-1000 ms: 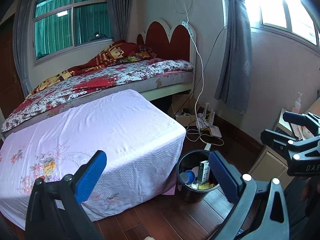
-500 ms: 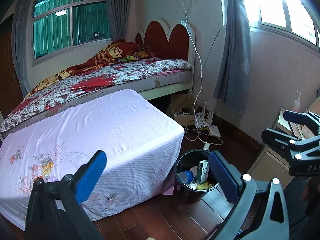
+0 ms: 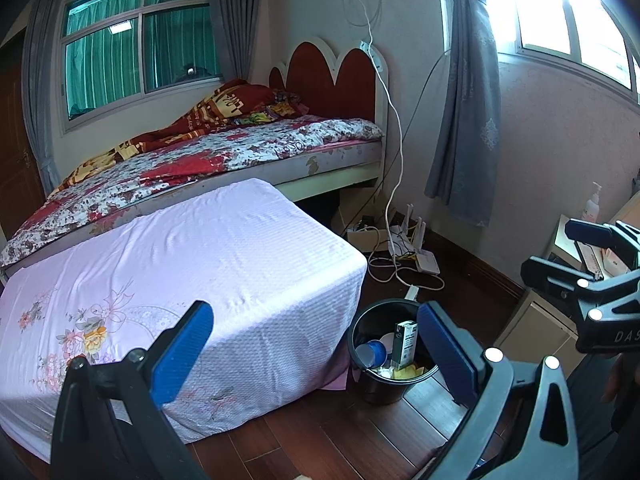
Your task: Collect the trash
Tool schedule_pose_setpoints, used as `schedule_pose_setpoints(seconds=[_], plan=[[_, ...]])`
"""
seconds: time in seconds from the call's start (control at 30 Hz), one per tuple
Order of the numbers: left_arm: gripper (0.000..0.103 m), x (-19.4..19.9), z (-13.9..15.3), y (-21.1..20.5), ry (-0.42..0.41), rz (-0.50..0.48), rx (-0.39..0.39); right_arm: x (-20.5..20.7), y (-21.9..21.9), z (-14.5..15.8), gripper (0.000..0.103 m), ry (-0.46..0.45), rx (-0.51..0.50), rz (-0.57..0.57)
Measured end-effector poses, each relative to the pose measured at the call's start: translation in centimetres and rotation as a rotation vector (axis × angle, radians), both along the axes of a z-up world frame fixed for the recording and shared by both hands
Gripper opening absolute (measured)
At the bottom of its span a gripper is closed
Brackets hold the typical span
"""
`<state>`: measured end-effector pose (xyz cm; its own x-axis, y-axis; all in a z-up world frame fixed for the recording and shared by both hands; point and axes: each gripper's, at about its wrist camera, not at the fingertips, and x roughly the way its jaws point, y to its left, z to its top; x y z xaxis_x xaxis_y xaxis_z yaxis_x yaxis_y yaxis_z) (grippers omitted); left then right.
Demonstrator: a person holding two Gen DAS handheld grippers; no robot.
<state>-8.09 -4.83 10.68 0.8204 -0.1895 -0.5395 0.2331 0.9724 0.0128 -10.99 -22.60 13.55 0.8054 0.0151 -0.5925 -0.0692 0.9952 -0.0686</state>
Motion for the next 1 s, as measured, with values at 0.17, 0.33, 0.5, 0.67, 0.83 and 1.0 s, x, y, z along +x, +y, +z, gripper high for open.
schedule_pose_setpoints(seconds=[0.17, 0.33, 0.5, 0.67, 0.83, 1.0], plan=[[0.102, -0.02, 0.01, -0.04, 0.001, -0.001, 0.001, 0.0, -0.05, 0.05, 0.103, 0.0, -0.001, 0.002], [0.102, -0.08, -0.02, 0.01, 0.002, -0.002, 0.001, 0.09, -0.17, 0.15, 0.103, -0.002, -0.002, 0.007], [0.102, -0.09, -0.09, -0.04, 0.002, -0.004, 0.0, 0.15, -0.26, 0.12, 0.103, 0.001, -0.004, 0.009], [0.102, -0.08, -0.07, -0.06, 0.001, -0.003, 0.001, 0.13, -0.28, 0.03, 0.103, 0.001, -0.006, 0.011], [0.102, -0.13, -0.14, -0.05, 0.002, -0.005, 0.002, 0.01, -0.34, -0.15, 0.103, 0.003, -0.005, 0.013], [0.102, -0.15, -0.19, -0.07, 0.002, -0.005, 0.003, 0.02, -0.36, -0.21, 0.103, 0.004, -0.007, 0.013]])
